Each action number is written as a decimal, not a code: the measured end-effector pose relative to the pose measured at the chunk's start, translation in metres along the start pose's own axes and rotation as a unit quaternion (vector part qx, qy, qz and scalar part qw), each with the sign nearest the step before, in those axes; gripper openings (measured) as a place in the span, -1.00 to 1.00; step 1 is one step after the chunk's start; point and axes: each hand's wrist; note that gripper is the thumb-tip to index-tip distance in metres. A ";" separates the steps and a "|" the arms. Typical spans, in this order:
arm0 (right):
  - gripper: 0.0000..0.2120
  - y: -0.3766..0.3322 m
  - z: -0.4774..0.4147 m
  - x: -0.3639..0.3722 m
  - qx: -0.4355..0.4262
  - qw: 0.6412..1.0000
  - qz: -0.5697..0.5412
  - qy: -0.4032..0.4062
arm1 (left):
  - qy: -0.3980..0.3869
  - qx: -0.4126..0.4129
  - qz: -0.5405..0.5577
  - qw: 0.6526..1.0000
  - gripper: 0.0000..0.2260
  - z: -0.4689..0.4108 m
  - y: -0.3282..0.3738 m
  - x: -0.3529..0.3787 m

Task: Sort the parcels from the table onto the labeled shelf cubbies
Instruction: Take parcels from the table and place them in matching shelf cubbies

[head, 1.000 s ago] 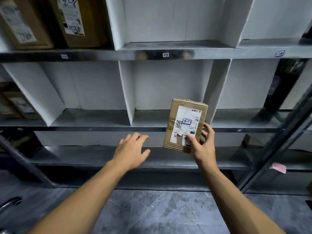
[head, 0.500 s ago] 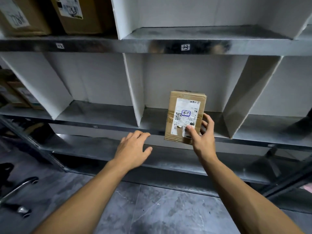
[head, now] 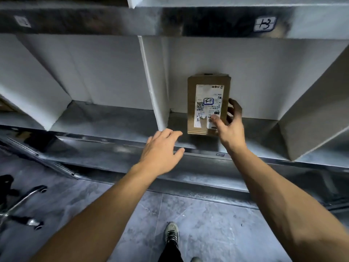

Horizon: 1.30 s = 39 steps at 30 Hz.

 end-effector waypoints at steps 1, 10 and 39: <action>-0.40 0.004 -0.006 0.004 -0.003 1.000 0.005 0.008 | -0.002 0.005 0.005 1.000 -0.55 -0.005 -0.003 0.003; -0.21 0.043 -0.022 0.031 0.011 0.999 0.042 -0.008 | -0.027 0.014 0.044 0.999 -0.53 -0.031 -0.034 0.027; -0.25 0.023 -0.001 0.002 0.085 0.974 0.202 -0.056 | -0.010 -0.006 0.107 0.994 -0.50 0.003 -0.025 0.023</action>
Point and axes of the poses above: each hand's wrist, its own z-axis away from the middle knuckle, its own x-axis out of the palm, y = z × x, and after that the axes turned 4 degrees about z, right-handed
